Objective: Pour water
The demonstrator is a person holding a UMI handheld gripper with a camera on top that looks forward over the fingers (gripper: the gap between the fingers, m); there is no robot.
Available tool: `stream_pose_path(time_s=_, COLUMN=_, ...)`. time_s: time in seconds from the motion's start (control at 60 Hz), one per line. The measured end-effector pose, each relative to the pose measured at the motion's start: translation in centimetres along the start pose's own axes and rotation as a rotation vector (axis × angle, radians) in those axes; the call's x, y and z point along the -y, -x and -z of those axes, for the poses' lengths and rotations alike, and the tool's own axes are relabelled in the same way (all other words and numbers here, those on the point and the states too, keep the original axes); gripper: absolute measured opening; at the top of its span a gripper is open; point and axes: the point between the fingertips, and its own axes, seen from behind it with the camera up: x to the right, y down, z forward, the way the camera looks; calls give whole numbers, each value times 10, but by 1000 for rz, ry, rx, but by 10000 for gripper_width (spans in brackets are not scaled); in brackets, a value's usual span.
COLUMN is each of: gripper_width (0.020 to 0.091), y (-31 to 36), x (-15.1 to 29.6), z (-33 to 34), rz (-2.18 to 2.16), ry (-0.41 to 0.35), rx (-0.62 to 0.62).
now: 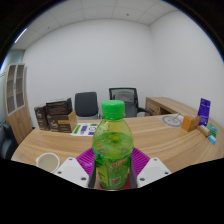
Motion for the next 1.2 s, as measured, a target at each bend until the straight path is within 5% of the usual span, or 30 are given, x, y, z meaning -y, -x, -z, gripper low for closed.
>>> stream_pose_path(time_s=0.133, gripper_width=522, y=1, x=-1, z=6, rz=-4, ry=-19, rx=24)
stream_pose_path(time_s=0.25, gripper_width=559, y=5, x=-6, z=1, rz=-36, ry=36, rx=34)
stream_pose_path(time_s=0.383, gripper_width=873, y=5, x=-24, z=17, rz=3, ry=126, rx=18)
stream_pose_path(time_s=0.75, gripper_width=854, y=7, x=-35, z=149, rz=-1, ry=240, rx=-66)
stream_pose_path(time_s=1.2, gripper_width=850, y=37, x=43, z=253, rz=-4, ry=166, rx=-109)
